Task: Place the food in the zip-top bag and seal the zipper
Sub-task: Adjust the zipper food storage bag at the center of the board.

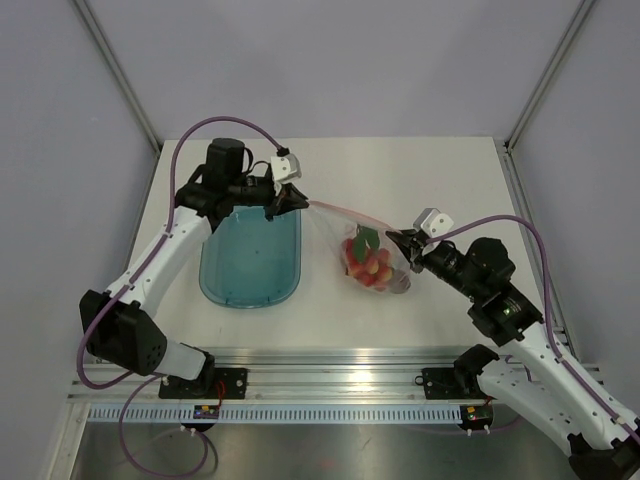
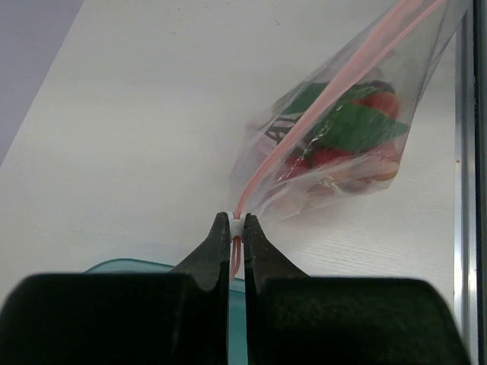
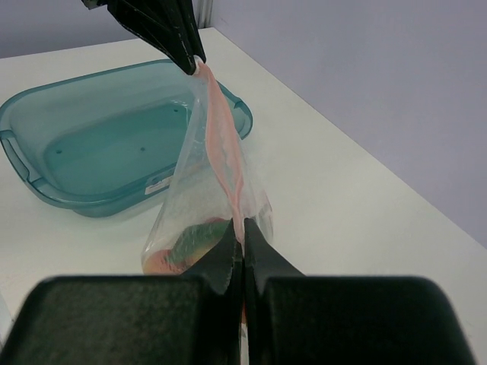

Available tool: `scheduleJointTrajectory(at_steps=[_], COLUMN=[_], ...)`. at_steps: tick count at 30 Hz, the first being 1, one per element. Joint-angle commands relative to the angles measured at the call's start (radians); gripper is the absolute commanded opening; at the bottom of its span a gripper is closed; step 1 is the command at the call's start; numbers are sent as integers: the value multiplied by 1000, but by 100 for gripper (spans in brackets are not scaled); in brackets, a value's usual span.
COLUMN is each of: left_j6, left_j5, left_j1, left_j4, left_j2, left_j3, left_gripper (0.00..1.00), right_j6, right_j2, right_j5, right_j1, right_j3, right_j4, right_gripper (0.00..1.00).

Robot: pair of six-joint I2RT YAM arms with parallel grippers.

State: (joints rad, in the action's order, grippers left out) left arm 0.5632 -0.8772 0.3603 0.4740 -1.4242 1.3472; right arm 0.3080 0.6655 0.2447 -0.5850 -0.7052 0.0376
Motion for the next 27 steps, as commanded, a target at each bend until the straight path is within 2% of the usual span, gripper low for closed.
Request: scheduleJointTrajectory(at_steps=[1, 9, 13, 16, 19, 21, 22, 23, 24, 25, 26, 27], left_j6=[-25, -74, -163, -284, -374, -408, -410, -408, -404, -405, -430, -434], left_j5=[44, 23, -12, -16, -14, -26, -35, -55, -68, -78, -82, -80], left_j1=[-60, -112, -112, -107, -100, -98, -95, -95, -93, -92, -90, -87], left_j4=[-51, -133, -217, -366, -504, -508, -477, -469, -444, -422, -414, -416], left_j2=[19, 54, 33, 13, -27, -57, -77, -82, -82, -68, -55, -36], left_j3=[-32, -108, -83, -59, -27, 50, 76, 111, 118, 116, 100, 77], left_gripper=[0, 0, 0, 0, 0, 0, 0, 0, 0, 31, 52, 61], right_j6=[17, 16, 26, 97, 121, 128, 126, 118, 109, 74, 51, 25], right_j2=[-30, -11, 32, 144, 253, 334, 359, 364, 362, 352, 342, 329], right_j5=[-59, -84, -131, -194, -148, -137, -134, -130, -131, -139, -160, -172], right_j1=[13, 13, 13, 40, 111, 120, 120, 120, 122, 120, 120, 122], right_j3=[-7, 10, 15, 17, -77, -126, -160, -174, -184, -191, -192, -195], right_j4=[-42, -80, -195, -370, -439, -452, -452, -443, -427, -389, -362, -278], right_gripper=[0, 0, 0, 0, 0, 0, 4, 19, 37, 88, 99, 99])
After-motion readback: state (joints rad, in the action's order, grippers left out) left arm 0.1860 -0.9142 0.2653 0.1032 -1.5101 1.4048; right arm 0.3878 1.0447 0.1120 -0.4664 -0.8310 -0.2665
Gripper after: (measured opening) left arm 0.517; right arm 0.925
